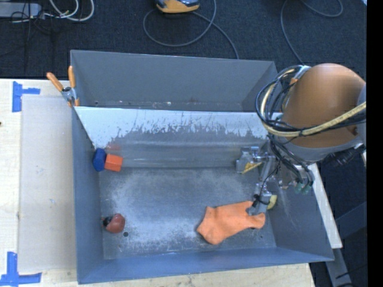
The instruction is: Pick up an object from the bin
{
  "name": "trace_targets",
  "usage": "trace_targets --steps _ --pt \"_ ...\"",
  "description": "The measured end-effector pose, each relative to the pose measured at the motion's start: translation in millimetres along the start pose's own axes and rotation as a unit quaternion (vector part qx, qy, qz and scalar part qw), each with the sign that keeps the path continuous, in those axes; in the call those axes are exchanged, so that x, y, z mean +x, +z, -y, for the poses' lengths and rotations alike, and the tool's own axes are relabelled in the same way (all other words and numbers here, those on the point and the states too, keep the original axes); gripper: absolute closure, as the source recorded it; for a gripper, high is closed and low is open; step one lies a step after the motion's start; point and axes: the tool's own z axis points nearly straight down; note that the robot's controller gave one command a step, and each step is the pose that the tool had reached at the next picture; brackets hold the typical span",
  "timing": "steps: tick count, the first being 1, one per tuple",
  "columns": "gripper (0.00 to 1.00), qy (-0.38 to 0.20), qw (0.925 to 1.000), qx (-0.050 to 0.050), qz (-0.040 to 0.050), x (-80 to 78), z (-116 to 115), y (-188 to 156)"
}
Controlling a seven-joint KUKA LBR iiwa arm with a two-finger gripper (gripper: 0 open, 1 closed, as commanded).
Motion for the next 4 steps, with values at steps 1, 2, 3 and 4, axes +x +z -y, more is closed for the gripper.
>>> trace_targets --steps 1,2,3,4 --pt "0.00 -0.015 0.9999 0.000 0.0005 17.6 17.1 71.0" --pt "0.00 -0.113 0.9936 -0.001 -0.0039 40.3 3.1 94.4" --pt "0.00 -0.045 0.9990 0.000 -0.0003 41.9 -3.0 125.2" --pt "0.00 -0.121 0.9927 -0.001 -0.0002 24.9 37.2 178.7"
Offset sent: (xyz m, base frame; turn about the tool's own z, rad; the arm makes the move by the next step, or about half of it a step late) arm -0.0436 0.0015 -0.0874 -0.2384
